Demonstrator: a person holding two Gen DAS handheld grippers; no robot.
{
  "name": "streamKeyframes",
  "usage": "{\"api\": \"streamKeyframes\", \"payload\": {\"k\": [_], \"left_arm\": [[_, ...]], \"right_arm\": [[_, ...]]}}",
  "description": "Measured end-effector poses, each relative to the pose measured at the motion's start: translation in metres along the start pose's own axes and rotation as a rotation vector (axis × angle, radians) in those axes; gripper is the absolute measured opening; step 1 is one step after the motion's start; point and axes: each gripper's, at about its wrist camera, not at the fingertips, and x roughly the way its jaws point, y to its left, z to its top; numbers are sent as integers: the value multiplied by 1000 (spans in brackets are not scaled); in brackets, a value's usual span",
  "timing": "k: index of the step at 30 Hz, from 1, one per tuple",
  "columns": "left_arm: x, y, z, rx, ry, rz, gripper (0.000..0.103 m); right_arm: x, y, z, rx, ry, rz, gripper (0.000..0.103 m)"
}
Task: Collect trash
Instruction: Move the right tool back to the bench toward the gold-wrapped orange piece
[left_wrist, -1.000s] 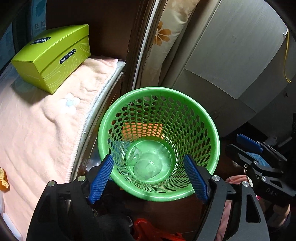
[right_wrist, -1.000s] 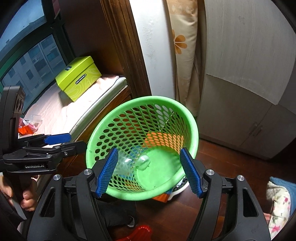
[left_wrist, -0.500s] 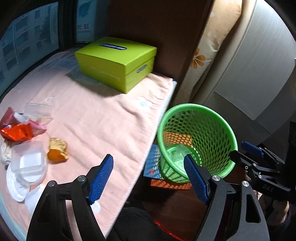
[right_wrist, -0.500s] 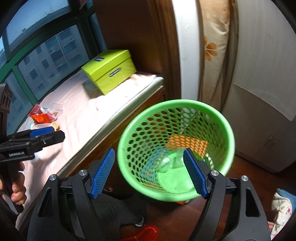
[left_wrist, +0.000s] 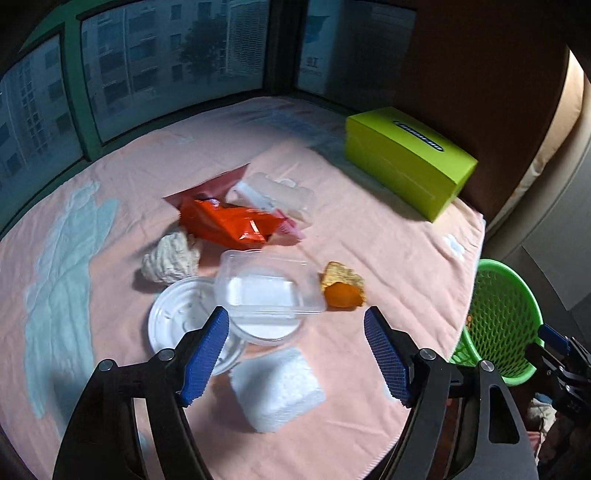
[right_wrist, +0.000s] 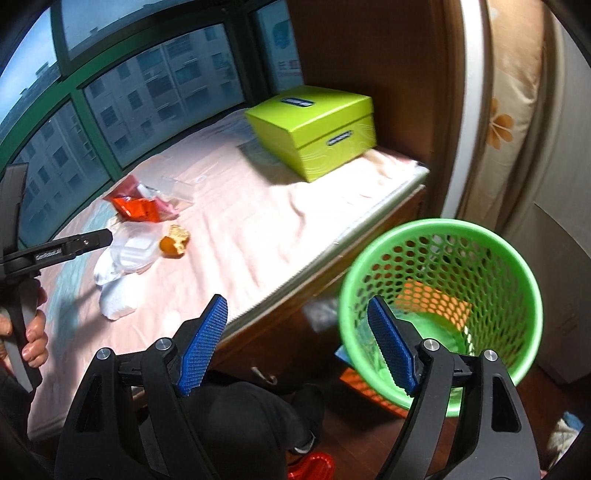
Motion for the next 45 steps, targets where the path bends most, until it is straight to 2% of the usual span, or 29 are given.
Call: {"api": "streamKeyframes", "payload": {"k": [6,15,18,26,29,39,45], "left_arm": [[17,29,0,-60,33,-9,51],[39,33,12,-49,52,-22,30],[43,37,15,-61,59,-21,25],[48,39,16,-71,64,-31,23],[47,38,17,-63,59,-34,7],[19,39,20,-73,8,-97,5],[-2,48,26,-75,-37,-101,5]], "right_arm": [[15,25,3,-41,21,41,78],[28,39,0,-54,51,68,78],[34,42,2,-60,62,69,78],[48,56,6,-87,78,92,78],[53,64,10,-98,83,107,78],[81,91,24,-157,105,162,78],[103,108,34,-206,124,206,74]]}}
